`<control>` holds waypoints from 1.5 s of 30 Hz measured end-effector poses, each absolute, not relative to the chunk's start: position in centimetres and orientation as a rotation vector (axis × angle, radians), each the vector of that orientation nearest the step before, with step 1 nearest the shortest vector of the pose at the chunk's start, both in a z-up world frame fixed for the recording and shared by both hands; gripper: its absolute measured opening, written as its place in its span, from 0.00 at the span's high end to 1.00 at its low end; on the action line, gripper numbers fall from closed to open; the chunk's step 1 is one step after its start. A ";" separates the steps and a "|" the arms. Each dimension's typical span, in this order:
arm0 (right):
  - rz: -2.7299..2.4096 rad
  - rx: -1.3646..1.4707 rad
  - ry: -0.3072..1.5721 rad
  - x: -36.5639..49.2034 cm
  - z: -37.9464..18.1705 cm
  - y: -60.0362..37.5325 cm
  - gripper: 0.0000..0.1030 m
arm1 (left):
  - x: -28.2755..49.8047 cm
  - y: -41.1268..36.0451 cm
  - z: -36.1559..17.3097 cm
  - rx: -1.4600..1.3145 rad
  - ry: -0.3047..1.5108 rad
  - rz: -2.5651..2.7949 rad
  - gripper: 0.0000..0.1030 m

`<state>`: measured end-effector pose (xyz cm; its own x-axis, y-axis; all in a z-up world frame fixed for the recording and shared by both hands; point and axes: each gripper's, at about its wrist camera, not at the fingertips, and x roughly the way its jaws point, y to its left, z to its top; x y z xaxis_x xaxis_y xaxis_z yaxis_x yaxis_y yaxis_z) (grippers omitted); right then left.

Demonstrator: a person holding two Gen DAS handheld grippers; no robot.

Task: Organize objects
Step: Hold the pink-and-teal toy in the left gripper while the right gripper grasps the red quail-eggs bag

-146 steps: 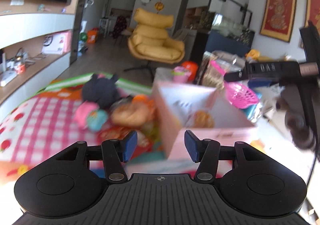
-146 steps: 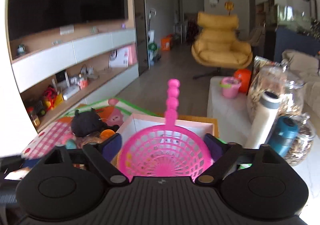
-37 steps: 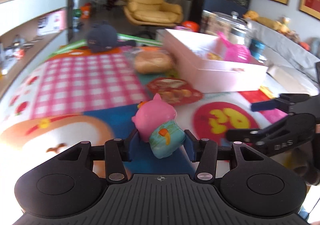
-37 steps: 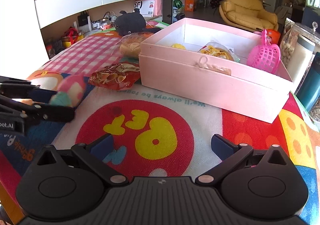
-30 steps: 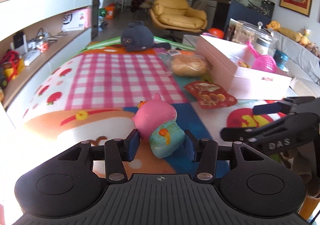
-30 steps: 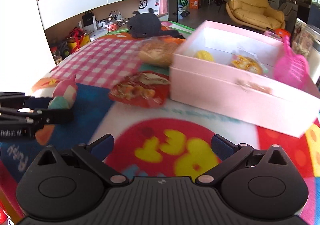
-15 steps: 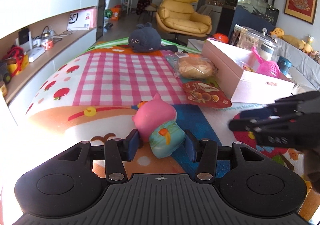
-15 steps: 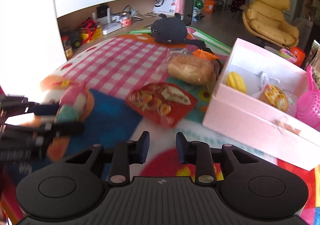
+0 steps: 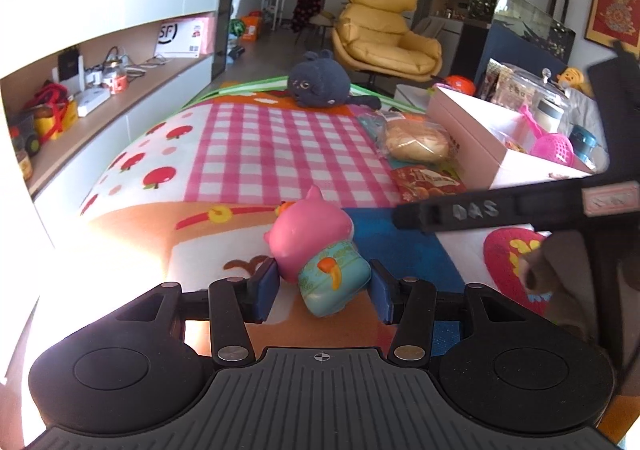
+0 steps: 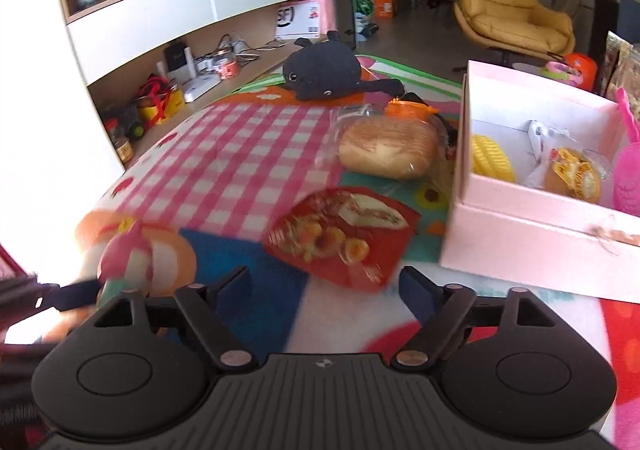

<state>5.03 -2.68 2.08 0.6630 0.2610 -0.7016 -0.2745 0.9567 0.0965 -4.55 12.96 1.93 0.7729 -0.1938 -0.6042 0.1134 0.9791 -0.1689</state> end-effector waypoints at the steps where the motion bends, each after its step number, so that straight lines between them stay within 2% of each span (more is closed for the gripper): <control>1: 0.278 -0.023 0.795 5.5 2.1 -2.1 0.17 | -4.6 13.1 1.9 -0.133 0.666 -0.170 0.49; 3: 0.238 -0.040 0.803 6.2 2.0 -1.2 0.17 | -4.8 13.2 1.9 -0.139 0.662 -0.173 0.49; 5: 0.215 -0.068 0.797 6.4 2.0 -0.8 0.25 | -4.8 13.3 1.9 -0.144 0.658 -0.174 0.49; 8: 0.241 -0.101 0.792 5.9 2.0 -1.1 0.27 | -4.8 13.3 1.9 -0.153 0.656 -0.173 0.49; 15: 0.448 -0.226 0.805 0.1 2.4 -5.6 0.28 | -4.6 11.3 1.9 -0.166 0.673 -0.238 0.49; 20: 0.490 -0.369 0.774 -4.8 3.0 -11.6 0.24 | -4.2 7.8 1.9 -0.148 0.685 -0.327 0.49; 22: 0.427 -0.437 0.747 -5.5 3.1 -13.7 0.14 | -4.0 6.5 1.9 -0.140 0.692 -0.358 0.49; 26: 0.210 -0.545 0.693 -5.4 2.7 -17.0 0.10 | -4.1 4.4 1.8 -0.117 0.703 -0.397 0.49; 28: 0.137 -0.511 0.698 -4.8 2.9 -18.5 0.10 | -4.2 3.8 1.8 -0.108 0.709 -0.408 0.49; 33: 0.310 -0.157 0.793 -3.9 3.7 -19.7 0.08 | -4.2 3.3 1.7 -0.085 0.712 -0.402 0.49; 41: 0.346 -0.165 0.806 -1.0 2.1 -14.5 0.08 | -4.7 3.3 2.0 -0.061 0.725 -0.374 0.49; 42: 0.342 -0.180 0.807 -0.9 2.1 -13.9 0.10 | -4.8 3.3 2.1 -0.057 0.725 -0.370 0.49; 45: 0.374 -0.207 0.812 -1.7 2.9 -13.4 0.29 | -5.3 3.2 2.0 -0.049 0.725 -0.359 0.49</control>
<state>-1.66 -13.37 2.89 0.6277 0.2449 -0.7390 -0.4017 0.9150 -0.0380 -5.34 3.22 1.98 0.6905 -0.3378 -0.6396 0.3042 0.9379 -0.1669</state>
